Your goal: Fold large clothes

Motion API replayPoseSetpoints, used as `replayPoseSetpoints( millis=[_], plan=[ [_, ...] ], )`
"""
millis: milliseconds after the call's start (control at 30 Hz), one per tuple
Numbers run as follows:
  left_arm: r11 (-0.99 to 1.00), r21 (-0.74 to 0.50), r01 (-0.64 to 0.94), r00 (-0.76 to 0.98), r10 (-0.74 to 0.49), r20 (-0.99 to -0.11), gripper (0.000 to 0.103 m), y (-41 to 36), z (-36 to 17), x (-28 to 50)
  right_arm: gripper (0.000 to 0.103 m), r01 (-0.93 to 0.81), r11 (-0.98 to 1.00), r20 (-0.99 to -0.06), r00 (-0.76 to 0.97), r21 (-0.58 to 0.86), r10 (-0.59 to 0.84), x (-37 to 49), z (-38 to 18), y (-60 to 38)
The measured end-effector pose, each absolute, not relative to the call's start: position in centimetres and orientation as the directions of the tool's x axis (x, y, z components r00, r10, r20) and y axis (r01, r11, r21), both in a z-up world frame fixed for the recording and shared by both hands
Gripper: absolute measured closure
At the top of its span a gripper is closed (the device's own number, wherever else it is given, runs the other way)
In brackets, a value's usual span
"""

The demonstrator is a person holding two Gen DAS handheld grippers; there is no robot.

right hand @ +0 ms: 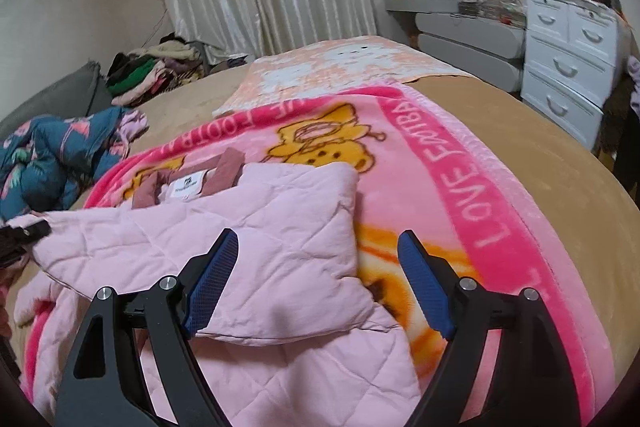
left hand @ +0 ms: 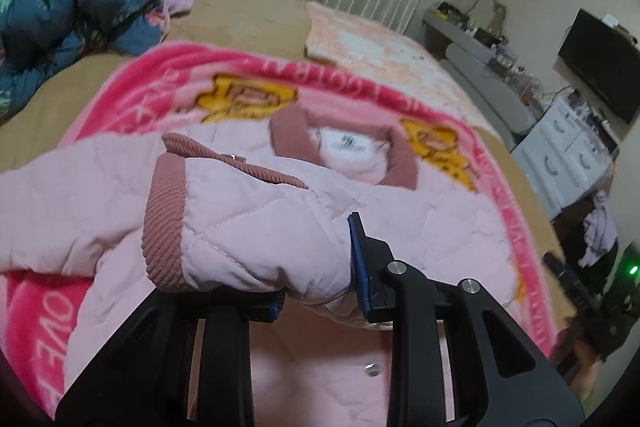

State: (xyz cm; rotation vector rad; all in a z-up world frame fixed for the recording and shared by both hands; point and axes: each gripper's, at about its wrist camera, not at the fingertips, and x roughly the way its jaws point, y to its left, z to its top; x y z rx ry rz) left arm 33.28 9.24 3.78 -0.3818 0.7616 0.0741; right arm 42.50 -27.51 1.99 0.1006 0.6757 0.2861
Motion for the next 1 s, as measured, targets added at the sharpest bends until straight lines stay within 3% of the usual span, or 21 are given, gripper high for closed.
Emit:
replayPoseSetpoints(
  millis=[500, 733, 1000],
  plan=[
    [0.971, -0.102, -0.215, 0.641, 0.061, -0.765, 0.077, 8.9, -3.4, 33.5, 0.022, -0.382, 0.917, -0.66, 0.661, 0.113, 0.356, 43.2, 0.0, -21.7],
    [0.969, -0.102, -0.224, 0.621, 0.062, -0.781, 0.073, 9.1, -4.7, 33.3, 0.023, -0.347, 0.928, -0.772, 0.55, 0.134, 0.317, 44.9, -3.8, -20.8],
    [0.964, -0.122, -0.237, 0.61, 0.05, -0.791, 0.067, 9.3, -5.6, 33.3, 0.023, -0.322, 0.937, -0.799, 0.525, 0.132, 0.293, 45.8, -6.6, -20.9]
  ],
)
